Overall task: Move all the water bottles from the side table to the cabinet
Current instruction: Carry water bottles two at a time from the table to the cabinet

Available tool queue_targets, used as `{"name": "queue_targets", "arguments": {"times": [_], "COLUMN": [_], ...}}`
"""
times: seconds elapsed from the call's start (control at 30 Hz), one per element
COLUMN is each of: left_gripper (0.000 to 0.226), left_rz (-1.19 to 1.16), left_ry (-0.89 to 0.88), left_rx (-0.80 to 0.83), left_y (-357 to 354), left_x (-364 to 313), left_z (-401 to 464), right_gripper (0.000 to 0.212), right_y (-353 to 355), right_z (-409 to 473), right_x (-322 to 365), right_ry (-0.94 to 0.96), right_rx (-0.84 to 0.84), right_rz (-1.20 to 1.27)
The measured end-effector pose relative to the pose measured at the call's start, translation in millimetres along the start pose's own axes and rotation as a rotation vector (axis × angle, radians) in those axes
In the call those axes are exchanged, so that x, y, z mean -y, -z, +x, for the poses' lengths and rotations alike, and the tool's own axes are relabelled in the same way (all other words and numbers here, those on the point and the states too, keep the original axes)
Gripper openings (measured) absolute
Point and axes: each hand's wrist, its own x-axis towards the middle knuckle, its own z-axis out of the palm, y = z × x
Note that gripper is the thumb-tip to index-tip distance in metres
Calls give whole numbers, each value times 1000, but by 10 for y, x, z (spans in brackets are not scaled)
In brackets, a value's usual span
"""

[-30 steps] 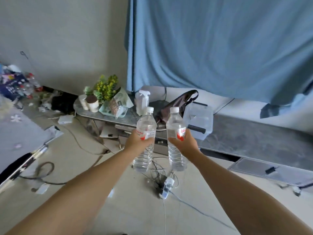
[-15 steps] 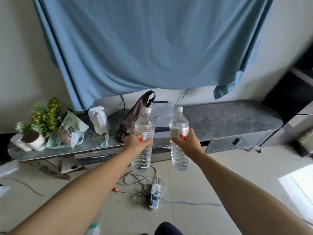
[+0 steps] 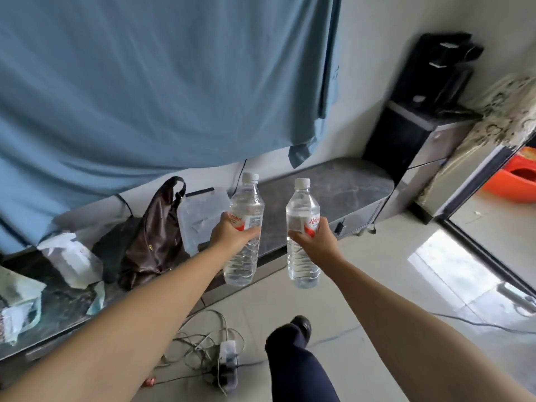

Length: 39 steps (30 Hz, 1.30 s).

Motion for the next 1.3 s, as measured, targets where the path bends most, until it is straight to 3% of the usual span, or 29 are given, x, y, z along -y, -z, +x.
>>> {"name": "queue_targets", "arguments": {"times": [0.17,0.43,0.6,0.9,1.3], "left_gripper": [41,43,51,50,55], "left_rz": [-28,-73,-36,-27,-103], "left_ry": [-73,-135,-153,-142,-48], "left_rx": [63,171,211,217,274], "left_y": [-690,-2102,-2649,-3388,-4375], "left_x": [-604,-1741,-2159,-2515,-3275], "left_z": [517,1449,1913,2884,4902], "right_gripper": [49,52,46,47,54], "right_y": [616,2111,2694,3074,3302], "right_z": [617,1842,2425,3485,5982], "right_x": [-158,-625,-761,-1032,-1060], "right_ry": [-1,-14,-48,-89,-191], "right_rx": [-51,-110,-214,-251,-252], "right_rz": [11,-6,47,-26,-73]}}
